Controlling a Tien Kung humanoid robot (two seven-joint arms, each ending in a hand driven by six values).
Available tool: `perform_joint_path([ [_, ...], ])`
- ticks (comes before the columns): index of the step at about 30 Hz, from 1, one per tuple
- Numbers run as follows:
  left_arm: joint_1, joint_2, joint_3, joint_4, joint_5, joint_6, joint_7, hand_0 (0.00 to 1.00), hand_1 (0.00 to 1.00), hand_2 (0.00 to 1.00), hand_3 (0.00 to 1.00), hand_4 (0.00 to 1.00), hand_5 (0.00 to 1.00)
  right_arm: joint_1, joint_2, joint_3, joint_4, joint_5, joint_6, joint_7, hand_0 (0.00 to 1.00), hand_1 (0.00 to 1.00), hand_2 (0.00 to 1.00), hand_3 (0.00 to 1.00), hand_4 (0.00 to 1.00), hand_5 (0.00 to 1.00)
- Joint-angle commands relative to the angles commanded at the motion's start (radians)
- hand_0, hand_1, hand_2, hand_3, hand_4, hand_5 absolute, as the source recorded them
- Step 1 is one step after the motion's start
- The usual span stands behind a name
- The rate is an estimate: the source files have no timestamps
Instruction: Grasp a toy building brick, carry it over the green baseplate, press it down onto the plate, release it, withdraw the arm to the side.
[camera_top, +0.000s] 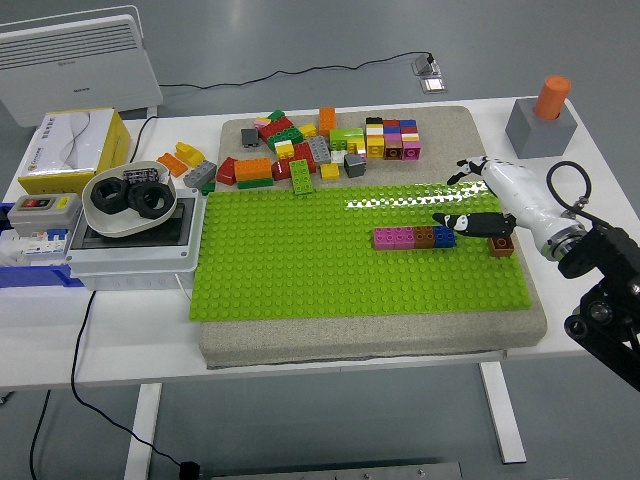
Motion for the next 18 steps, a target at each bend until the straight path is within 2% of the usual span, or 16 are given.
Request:
perform_joint_path([
  [5, -0.006, 0.004, 0.014, -0.002, -0.015, -0.002, -0.002, 0.770, 0.714, 0.619, 0.471, 0.637, 0.312, -0.076, 0.024, 0.097, 0.029, 0.061, -0.008, 0.014, 0.800, 0.835, 0.835, 0.635, 0.858, 0.511],
  [10, -0.008, 0.006, 0.025, -0.004, -0.023, -0.009, -0.002, 0.770, 0.714, 0.619, 0.471, 0.637, 0.312, -0.130, 0.069, 0.200, 0.031, 0.115, -0.031, 0.037, 0.793, 0.826, 0.824, 0.636, 0.856, 0.510],
  [11, -0.008, 0.007, 0.026, -0.004, -0.022, -0.010, -0.002, 0.769, 0.714, 0.620, 0.473, 0.632, 0.312, -0.136, 0.076, 0.212, 0.031, 0.120, -0.034, 0.040, 0.759, 0.786, 0.797, 0.640, 0.854, 0.504],
  [16, -0.014, 0.012, 0.032, -0.005, -0.015, -0.016, -0.002, 0.769, 0.714, 0.620, 0.473, 0.632, 0.312, -0.177, 0.107, 0.245, 0.021, 0.144, -0.053, 0.050, 0.759, 0.786, 0.797, 0.640, 0.854, 0.504],
  [17, -0.014, 0.013, 0.033, -0.005, -0.016, -0.016, -0.003, 0.771, 0.714, 0.620, 0.470, 0.631, 0.314, -0.184, 0.108, 0.247, 0.021, 0.145, -0.054, 0.050, 0.734, 0.766, 0.772, 0.631, 0.837, 0.461],
  [18, -0.014, 0.014, 0.031, -0.006, -0.018, -0.016, -0.003, 0.771, 0.714, 0.620, 0.470, 0.631, 0.314, -0.189, 0.109, 0.250, 0.021, 0.145, -0.055, 0.050, 0.734, 0.766, 0.772, 0.631, 0.837, 0.461],
])
